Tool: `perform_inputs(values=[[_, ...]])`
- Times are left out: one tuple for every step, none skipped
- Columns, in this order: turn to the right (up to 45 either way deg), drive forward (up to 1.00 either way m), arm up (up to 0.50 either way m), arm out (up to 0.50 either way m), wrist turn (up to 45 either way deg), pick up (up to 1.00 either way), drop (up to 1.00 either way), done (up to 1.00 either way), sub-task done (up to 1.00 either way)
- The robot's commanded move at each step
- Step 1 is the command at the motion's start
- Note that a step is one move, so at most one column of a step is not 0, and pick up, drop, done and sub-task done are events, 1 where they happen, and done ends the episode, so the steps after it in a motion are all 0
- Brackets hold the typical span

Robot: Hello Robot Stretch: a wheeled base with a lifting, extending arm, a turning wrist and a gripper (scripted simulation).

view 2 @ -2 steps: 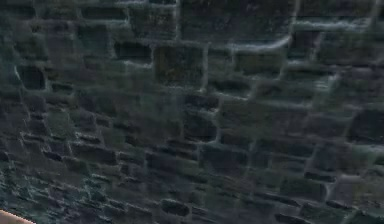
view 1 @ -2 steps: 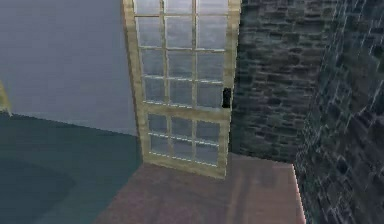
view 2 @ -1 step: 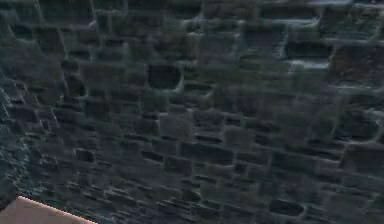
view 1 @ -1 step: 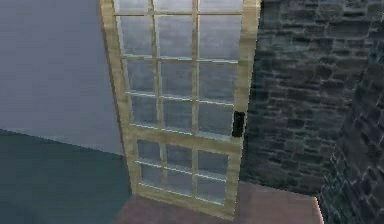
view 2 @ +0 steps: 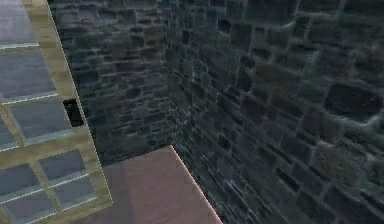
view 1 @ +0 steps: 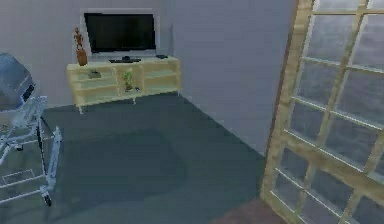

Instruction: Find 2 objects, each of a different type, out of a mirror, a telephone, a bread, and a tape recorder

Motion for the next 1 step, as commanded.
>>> perform_inputs(values=[[-27.0,0.0,0.0,0.0,0.0,0.0,0.0,0.0,0.0]])
